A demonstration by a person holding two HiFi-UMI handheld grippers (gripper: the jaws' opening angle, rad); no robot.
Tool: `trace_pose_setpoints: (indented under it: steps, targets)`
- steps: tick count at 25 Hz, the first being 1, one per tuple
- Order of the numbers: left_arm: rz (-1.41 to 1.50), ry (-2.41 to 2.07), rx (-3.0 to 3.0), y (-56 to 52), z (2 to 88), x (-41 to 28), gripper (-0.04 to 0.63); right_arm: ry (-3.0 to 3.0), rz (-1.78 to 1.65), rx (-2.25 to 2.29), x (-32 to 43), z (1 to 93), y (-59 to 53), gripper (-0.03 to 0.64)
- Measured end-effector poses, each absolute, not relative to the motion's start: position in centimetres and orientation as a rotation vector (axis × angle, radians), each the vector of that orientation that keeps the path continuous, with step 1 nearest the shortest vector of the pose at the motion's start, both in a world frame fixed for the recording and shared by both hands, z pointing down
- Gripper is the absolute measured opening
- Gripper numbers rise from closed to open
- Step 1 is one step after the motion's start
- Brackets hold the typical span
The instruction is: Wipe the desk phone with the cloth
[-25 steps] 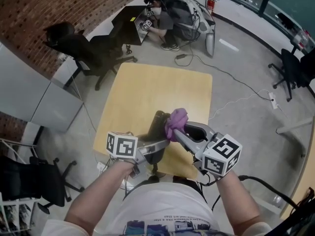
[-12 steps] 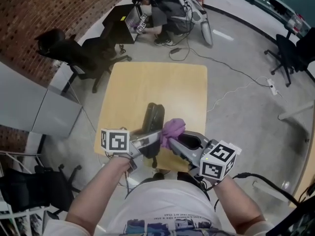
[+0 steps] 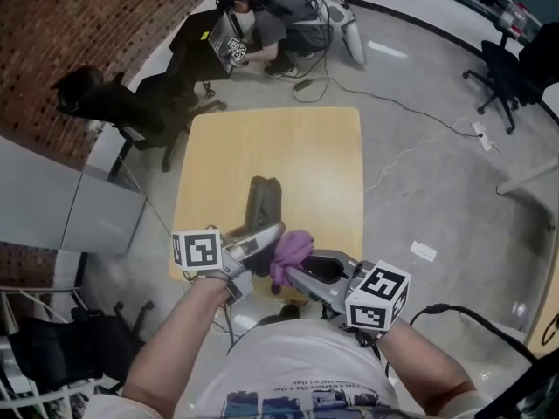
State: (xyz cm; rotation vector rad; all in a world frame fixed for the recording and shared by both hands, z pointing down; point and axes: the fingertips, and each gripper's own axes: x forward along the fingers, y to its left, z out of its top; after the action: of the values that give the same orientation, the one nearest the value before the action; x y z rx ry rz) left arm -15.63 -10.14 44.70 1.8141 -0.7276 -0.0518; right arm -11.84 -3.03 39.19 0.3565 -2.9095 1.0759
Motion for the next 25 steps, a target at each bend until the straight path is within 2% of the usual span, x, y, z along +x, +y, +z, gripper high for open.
trace_pose_setpoints:
  steps: [7,16,25]
  targets:
    - [-0.123,-0.698,1.758,-10.3,43.5,-15.9,0.287,-2.935,0.962,0.101,-12.2,38.3,-0.3,0.092]
    - [-0.083,-0.598,1.812,-9.0,42.2,-14.9,0.287,-2.995,0.951,0.488,-7.0,37.3,-10.2,0.092]
    - [-0.038,-0.540,1.895,-7.9,41.2,-14.2,0.287,-3.087,1.058,0.492,-8.6,34.9,-14.2,0.092]
